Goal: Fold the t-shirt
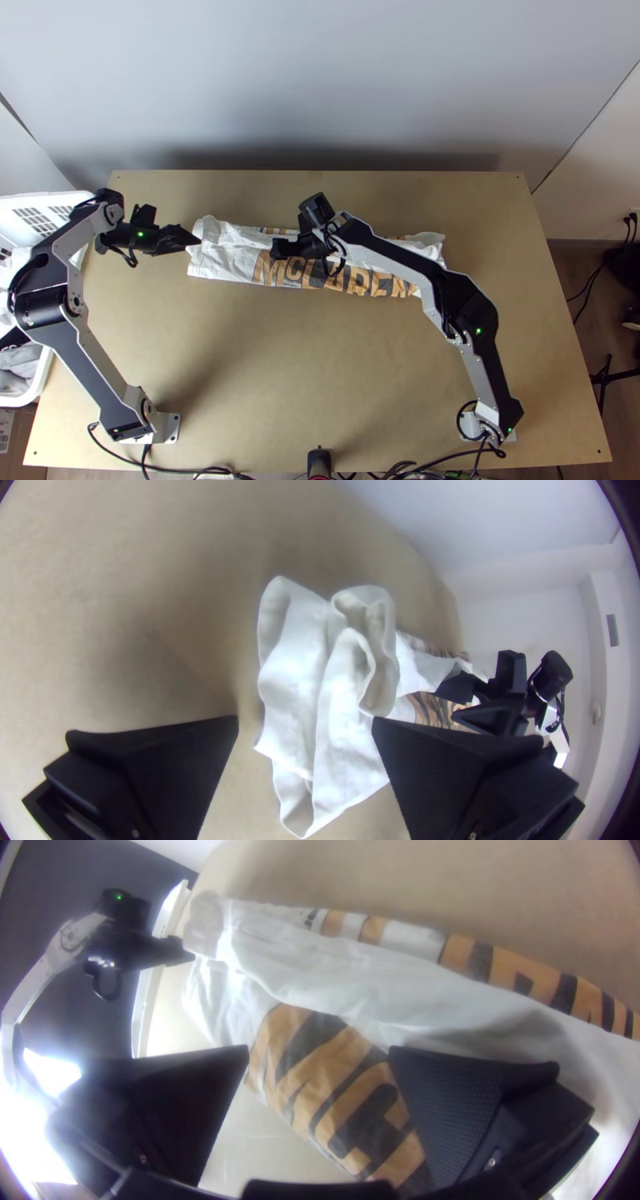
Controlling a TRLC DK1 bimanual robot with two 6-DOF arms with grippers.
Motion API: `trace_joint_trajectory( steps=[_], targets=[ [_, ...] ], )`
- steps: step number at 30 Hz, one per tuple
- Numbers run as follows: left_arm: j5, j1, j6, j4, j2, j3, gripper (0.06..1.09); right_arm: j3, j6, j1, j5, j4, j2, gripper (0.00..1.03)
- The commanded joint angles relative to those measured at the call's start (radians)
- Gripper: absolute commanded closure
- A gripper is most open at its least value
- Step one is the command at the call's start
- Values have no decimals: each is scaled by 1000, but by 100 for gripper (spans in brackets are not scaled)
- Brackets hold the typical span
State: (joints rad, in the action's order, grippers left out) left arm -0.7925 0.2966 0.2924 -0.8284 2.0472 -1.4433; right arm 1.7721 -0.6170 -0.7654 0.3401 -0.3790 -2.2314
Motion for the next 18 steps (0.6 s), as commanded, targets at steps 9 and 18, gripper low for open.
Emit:
trace_joint_trajectory(
  steps=[9,18],
  targets=[
    [99,-99,5,20,27,-2,10,7,0,2,-1,-1,-17,6],
    [88,-152,-19,20,-15,1,35,6,3,3,-1,-8,-16,6]
  ],
)
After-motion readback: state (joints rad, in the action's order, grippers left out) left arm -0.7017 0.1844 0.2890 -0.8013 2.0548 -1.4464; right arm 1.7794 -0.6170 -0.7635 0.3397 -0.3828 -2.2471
